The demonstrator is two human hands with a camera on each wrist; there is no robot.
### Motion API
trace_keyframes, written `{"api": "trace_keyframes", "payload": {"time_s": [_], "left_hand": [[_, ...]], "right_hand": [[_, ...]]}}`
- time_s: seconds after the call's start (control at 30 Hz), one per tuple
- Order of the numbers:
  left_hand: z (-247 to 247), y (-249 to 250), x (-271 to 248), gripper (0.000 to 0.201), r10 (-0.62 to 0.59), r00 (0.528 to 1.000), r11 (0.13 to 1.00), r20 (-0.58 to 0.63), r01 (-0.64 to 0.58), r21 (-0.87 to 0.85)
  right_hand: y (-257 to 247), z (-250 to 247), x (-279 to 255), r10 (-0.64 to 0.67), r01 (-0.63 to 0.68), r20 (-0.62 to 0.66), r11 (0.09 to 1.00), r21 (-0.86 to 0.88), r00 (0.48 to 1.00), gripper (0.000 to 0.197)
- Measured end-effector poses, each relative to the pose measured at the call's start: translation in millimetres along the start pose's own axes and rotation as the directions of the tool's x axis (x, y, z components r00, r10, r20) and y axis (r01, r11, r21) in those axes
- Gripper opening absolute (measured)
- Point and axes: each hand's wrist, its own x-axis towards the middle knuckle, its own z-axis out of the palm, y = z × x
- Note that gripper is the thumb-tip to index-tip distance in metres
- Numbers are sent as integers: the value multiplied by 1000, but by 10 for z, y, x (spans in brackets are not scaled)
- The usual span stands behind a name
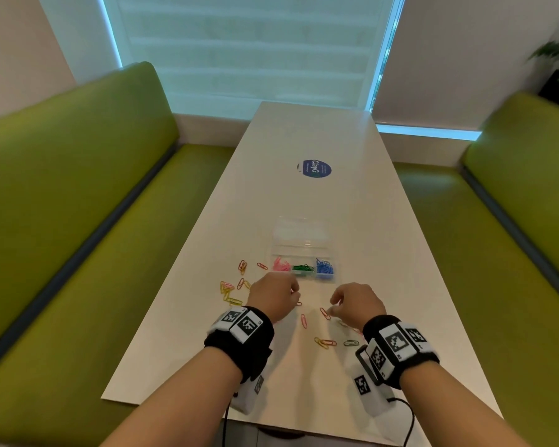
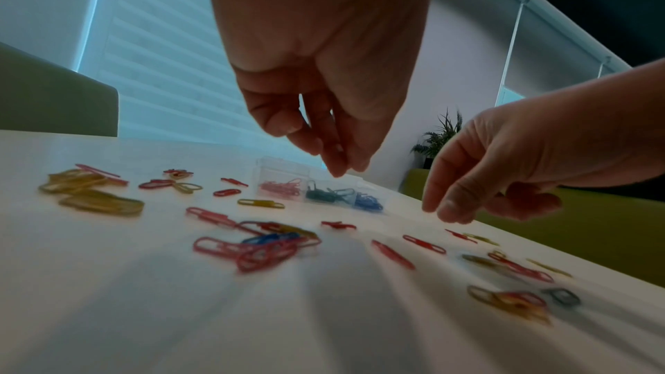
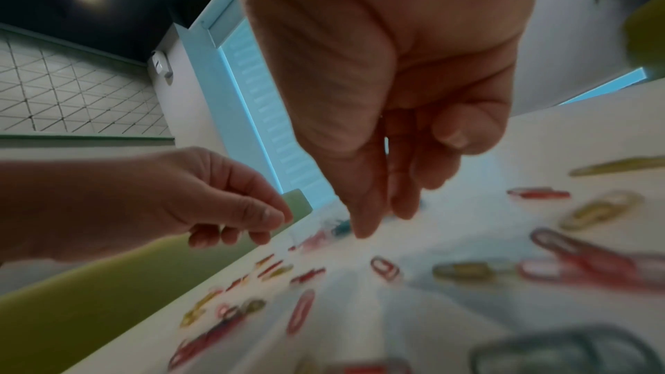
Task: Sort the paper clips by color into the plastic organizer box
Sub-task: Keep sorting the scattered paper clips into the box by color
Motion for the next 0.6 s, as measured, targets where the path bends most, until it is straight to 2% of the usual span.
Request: {"api": "trace_keyframes", "payload": {"time_s": [0.1, 0.27, 0.6], "left_hand": [[40, 10, -74, 26, 0, 1000, 1000, 24, -1, 18], [64, 4, -136, 27, -20, 998, 999, 63, 17, 46], [86, 11, -193, 29, -25, 995, 998, 93, 20, 54]], "right_hand": [[-15, 124, -56, 37, -36, 27, 998, -43, 999, 24], [-47, 239, -32, 106, -106, 0, 993, -51, 994, 19], [-42, 277, 46, 101, -100, 62, 995, -9, 993, 15]]}}
